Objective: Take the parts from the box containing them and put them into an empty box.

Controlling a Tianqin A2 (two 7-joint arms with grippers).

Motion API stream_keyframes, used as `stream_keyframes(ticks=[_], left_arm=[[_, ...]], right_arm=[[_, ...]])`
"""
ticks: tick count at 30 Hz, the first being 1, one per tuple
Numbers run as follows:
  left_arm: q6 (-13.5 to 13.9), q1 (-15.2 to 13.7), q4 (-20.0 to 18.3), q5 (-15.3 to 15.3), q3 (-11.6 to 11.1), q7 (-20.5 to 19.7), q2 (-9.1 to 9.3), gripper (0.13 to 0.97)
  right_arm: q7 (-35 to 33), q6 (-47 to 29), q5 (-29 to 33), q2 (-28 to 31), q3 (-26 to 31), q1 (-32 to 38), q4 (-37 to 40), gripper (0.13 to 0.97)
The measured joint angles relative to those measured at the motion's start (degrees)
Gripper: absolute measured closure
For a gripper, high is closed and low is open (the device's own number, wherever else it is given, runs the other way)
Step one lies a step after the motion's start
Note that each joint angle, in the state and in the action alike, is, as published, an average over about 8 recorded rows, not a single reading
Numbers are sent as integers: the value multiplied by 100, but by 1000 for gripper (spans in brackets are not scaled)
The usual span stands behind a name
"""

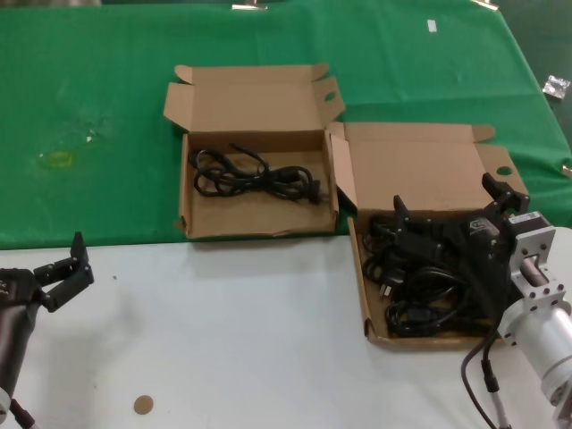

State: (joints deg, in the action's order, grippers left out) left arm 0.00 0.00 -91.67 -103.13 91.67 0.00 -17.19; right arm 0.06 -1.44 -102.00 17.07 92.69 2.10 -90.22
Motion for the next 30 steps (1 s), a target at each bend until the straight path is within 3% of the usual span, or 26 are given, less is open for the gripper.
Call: stream_keyframes(ticks=[30], left_arm=[[0,0,0,0,0,0,0,132]], right_arm=[[0,0,0,0,0,0,0,129]])
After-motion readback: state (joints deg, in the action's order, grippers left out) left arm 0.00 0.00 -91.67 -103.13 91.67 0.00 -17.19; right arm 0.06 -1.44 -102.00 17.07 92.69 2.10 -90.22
